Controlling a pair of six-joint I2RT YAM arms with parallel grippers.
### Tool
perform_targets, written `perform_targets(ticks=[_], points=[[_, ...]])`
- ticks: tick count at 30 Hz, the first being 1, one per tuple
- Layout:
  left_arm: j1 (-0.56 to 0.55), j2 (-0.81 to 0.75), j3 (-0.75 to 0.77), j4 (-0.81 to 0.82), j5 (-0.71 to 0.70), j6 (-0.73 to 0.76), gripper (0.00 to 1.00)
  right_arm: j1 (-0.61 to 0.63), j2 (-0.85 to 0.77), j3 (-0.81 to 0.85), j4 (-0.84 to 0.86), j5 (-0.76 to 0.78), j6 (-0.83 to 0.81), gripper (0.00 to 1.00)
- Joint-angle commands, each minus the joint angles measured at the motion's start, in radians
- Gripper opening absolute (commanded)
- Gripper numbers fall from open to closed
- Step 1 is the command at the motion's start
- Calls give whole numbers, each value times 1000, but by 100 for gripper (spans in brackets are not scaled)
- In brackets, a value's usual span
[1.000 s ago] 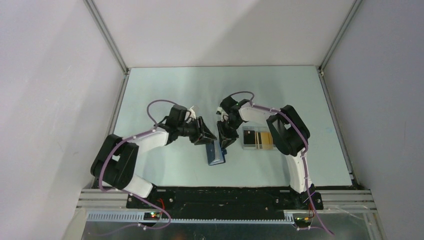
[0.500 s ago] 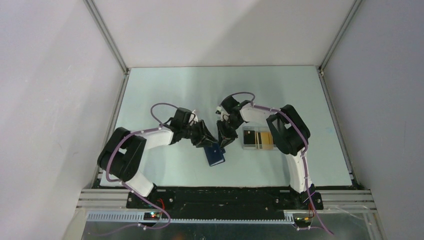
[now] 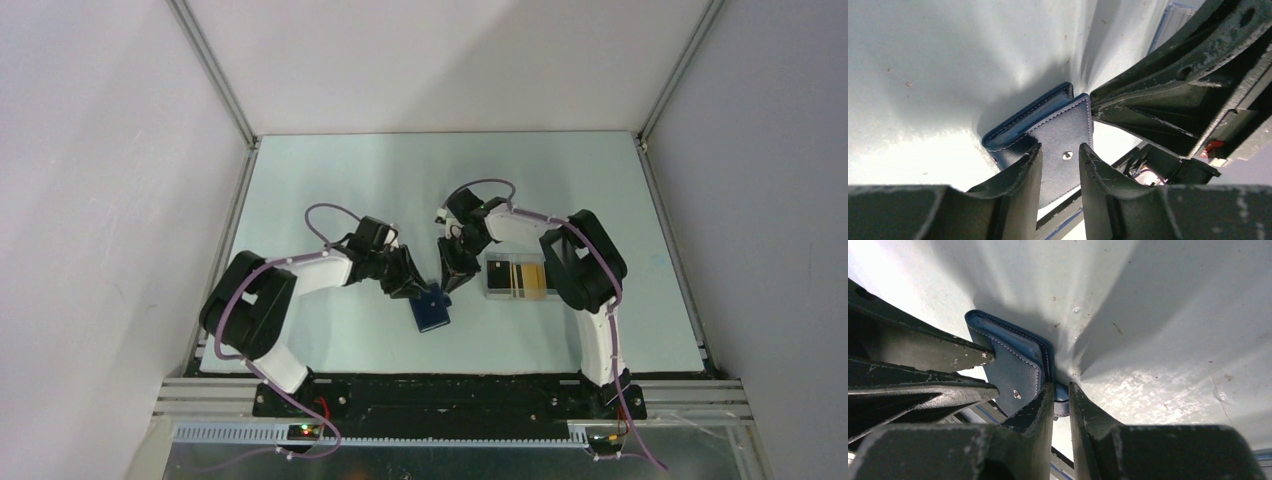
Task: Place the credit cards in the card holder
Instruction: Close the card holder at the center of the board.
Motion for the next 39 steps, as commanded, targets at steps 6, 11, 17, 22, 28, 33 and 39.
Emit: perform_targets(ticks=[6, 11, 17, 22, 28, 33, 39], points=[[-31, 40, 39, -99, -93, 61, 36, 10, -97, -11, -75, 133, -72, 35], [-32, 22, 47, -123, -104, 66, 36, 68, -154, -15, -126, 283, -99, 55], [-32, 0, 61, -133, -89, 69, 37, 89, -179, -29, -153, 386, -127, 61], [-33, -9, 67, -140, -87, 69, 39, 99, -188, -58, -142, 399, -148, 67], [-32, -40, 67, -144, -93, 47, 42, 110, -177, -109, -39, 383, -162, 70], [-18, -72, 55, -145, -92, 25, 47, 116, -179, -149, 39, 356, -201, 73], [1, -69, 48, -143, -63, 22, 48, 126, -165, -164, 121, 295, -237, 76]])
